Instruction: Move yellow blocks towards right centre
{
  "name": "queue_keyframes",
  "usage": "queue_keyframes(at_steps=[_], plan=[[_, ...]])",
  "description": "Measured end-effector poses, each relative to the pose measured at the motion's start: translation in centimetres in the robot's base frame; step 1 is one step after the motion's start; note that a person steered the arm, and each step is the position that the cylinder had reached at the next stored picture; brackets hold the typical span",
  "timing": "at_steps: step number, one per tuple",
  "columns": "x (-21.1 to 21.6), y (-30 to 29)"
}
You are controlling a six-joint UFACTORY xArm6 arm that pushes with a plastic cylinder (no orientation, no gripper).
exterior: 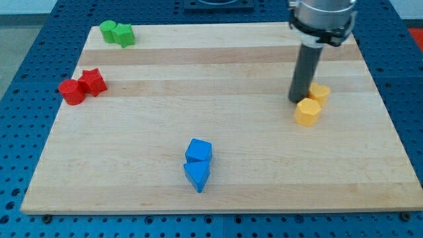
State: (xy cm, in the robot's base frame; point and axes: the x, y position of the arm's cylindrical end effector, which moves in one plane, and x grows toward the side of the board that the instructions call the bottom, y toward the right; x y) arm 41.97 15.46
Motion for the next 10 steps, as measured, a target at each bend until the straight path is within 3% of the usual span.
queue_keyframes(at_steps=[2,4,6,10], plan=[[0.5,0.7],[5.3,-6.9],[6.6,-7.5],[8.1,1.4]])
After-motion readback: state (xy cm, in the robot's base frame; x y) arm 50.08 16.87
